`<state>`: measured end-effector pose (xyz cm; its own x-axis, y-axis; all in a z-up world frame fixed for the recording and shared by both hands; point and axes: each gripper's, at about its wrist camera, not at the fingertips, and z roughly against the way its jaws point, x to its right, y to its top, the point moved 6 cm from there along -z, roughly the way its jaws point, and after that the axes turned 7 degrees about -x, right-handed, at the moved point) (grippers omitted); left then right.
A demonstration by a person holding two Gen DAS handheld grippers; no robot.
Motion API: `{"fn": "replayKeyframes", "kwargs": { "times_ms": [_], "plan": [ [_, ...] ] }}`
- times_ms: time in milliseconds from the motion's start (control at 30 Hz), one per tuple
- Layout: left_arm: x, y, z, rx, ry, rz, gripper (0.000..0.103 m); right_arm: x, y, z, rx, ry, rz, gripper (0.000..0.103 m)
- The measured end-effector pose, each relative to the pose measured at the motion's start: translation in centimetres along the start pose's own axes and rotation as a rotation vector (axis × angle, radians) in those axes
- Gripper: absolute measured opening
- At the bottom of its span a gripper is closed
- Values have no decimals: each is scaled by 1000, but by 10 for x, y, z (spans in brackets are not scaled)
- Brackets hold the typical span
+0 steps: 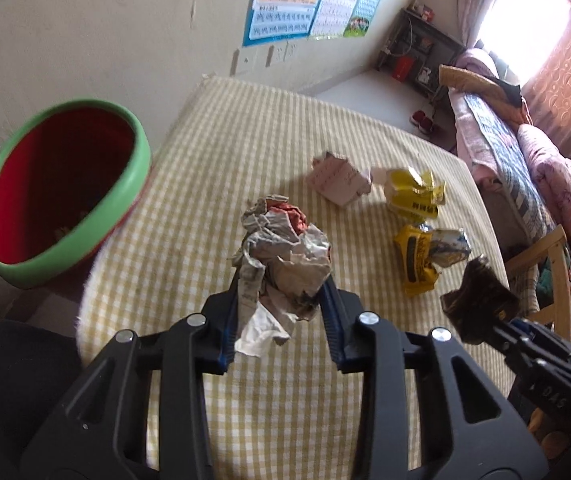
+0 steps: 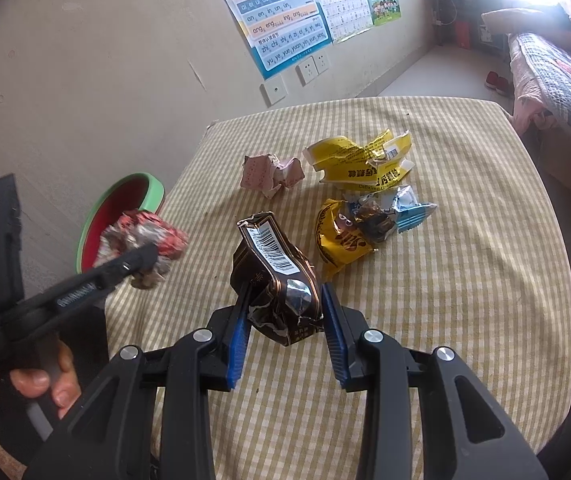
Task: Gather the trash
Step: 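Carry the newspaper over the red bin with the left gripper while the right gripper carries the brown wrapper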
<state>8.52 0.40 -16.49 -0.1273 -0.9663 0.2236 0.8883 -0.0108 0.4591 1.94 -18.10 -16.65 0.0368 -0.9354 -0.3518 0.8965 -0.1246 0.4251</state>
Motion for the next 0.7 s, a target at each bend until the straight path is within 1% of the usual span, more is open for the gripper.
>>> {"fn": "replayKeyframes", "kwargs": {
  "times_ms": [100, 233, 300, 500, 700],
  "plan": [
    [-9, 9, 16, 53, 40, 5, 34, -6, 1, -3, -5, 7, 13, 34],
    [-21, 17, 31, 101, 102, 26, 34, -19, 5, -3, -3, 27, 44, 34],
    [-27, 19, 39, 120, 116, 45, 34, -26, 9, -4, -2, 34, 58, 34],
    [-33, 24, 57, 160, 154, 46, 34, -49, 20, 0, 22, 64, 97, 34],
    [-38, 29, 67, 187, 185, 55, 35, -61, 24, -3, 17, 73, 119, 34]
  ]
}}
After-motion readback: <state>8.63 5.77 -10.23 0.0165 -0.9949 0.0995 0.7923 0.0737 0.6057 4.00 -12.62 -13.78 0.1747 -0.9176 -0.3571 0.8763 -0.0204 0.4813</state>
